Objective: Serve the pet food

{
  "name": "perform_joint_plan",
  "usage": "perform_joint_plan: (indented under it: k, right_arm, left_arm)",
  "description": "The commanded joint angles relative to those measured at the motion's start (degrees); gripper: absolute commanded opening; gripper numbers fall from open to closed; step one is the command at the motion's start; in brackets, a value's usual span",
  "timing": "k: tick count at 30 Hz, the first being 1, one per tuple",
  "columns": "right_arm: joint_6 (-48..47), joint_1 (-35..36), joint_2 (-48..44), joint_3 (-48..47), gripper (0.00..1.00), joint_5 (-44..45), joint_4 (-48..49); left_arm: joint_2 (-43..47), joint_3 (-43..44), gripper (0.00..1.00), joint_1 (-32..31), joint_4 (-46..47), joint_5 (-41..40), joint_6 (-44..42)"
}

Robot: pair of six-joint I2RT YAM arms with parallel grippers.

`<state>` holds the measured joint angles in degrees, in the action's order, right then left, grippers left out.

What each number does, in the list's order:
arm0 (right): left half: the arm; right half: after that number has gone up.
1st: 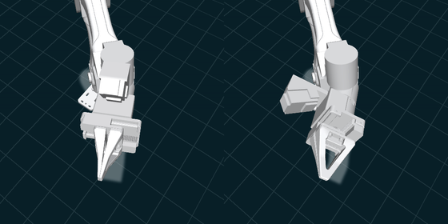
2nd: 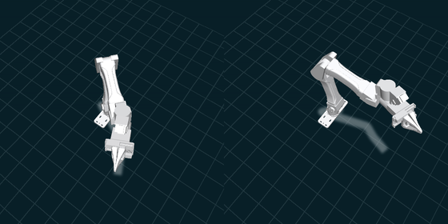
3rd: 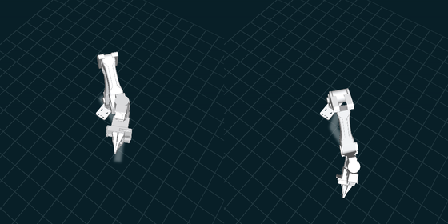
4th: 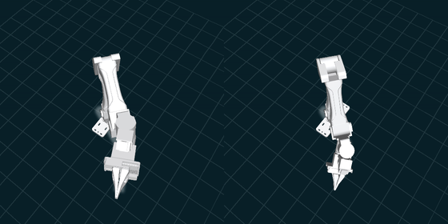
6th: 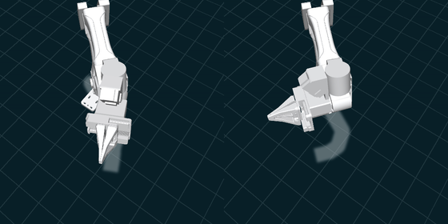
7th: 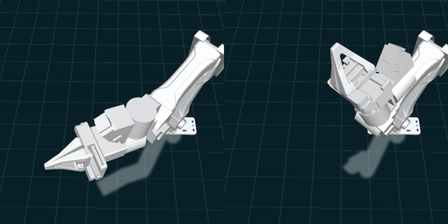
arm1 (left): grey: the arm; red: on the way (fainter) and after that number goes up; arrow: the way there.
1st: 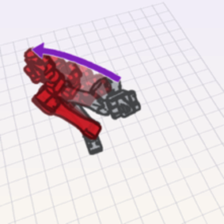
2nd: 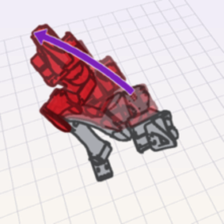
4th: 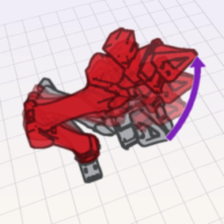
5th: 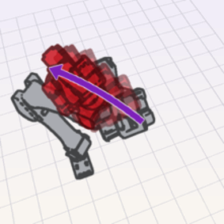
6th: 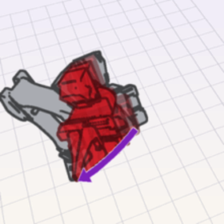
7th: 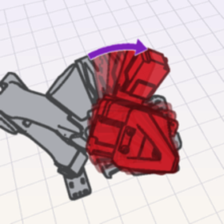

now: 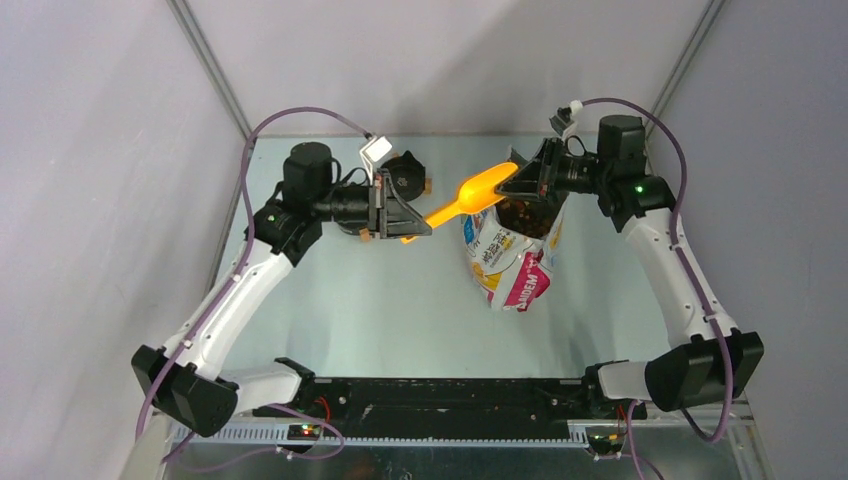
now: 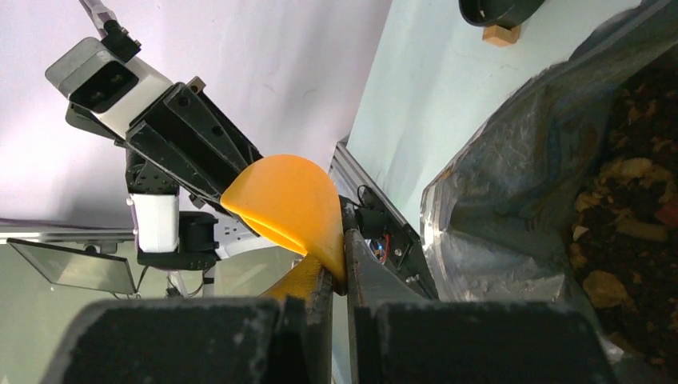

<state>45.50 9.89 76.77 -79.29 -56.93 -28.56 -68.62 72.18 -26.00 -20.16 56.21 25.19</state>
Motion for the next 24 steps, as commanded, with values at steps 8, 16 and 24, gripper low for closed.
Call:
perform_joint_plan:
  k: [8, 16, 24]
  right_arm:
    - [-34.79, -4.32, -6.34, -3.00, 0.54, -2.34, -11.00]
    - [-84.76, 12.06, -13.31, -7.86, 0.58, 20.87, -30.60]
    - [-90.06, 24.99, -13.93, -4.38, 0.57, 26.52, -26.81]
  left_arm:
    - [0.87, 1.80, 0.00, 0.49, -14.99, 3.51, -13.81]
    - [-5.65, 9.93, 0.00, -0.16, -47.70, 4.79, -38.14]
    - [-3.49, 6.16, 0.00, -0.58, -45.28, 5.70, -35.36]
